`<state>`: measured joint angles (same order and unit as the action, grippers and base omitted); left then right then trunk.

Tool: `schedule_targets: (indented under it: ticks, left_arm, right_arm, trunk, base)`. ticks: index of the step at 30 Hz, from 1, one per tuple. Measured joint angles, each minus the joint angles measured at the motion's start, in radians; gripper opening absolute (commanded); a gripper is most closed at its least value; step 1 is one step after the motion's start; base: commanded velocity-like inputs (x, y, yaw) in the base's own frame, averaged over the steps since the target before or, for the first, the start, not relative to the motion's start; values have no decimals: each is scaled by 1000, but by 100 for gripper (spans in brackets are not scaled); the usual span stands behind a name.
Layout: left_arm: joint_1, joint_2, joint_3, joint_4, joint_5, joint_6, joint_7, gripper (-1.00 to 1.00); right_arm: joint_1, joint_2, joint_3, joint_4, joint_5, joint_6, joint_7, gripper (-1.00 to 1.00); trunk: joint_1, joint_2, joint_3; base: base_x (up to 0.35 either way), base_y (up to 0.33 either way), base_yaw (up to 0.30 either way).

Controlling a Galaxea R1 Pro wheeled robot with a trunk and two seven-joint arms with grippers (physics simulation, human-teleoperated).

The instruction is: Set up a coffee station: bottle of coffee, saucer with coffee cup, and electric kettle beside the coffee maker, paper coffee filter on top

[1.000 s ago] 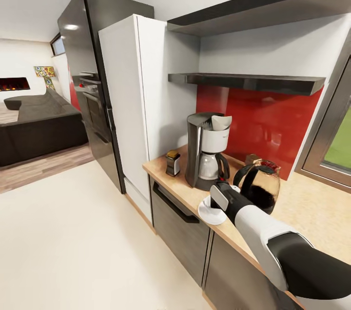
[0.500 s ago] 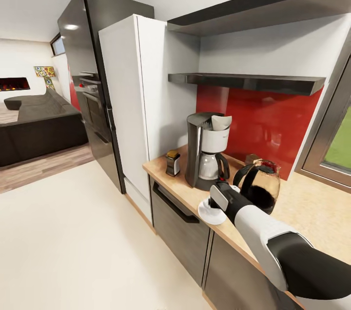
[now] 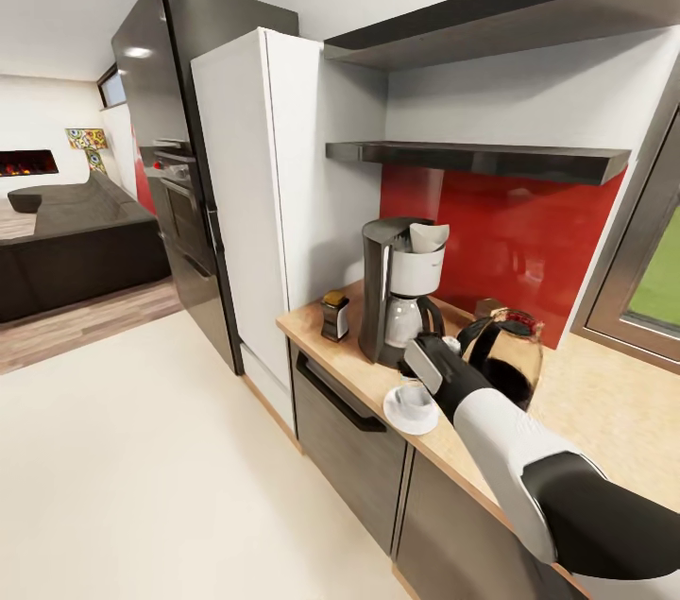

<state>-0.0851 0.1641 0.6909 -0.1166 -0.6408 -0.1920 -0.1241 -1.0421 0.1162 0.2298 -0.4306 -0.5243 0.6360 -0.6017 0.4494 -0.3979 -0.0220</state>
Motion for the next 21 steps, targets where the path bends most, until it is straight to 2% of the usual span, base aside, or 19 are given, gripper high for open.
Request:
schedule_targets:
  ticks: [3, 12, 21]
  left_arm:
    - [0, 1, 1, 0, 0, 0, 0, 100]
    - [0, 1, 2, 0, 0, -2, 0, 100]
    - [0, -1, -1, 0, -2, -3, 0, 100]
  right_arm:
    - [0, 0, 2, -87, 1, 5, -2, 100]
    - [0, 4, 11, -166, 0, 5, 3, 100]
    - [0, 12, 15, -177, 0, 3, 5, 100]
  trunk:
    - [0, 0, 0]
    - [0, 0, 0]
    - [0, 0, 0]
  base:
    - [0, 0, 0]
    - [0, 0, 1]
    - [-7, 23, 240]
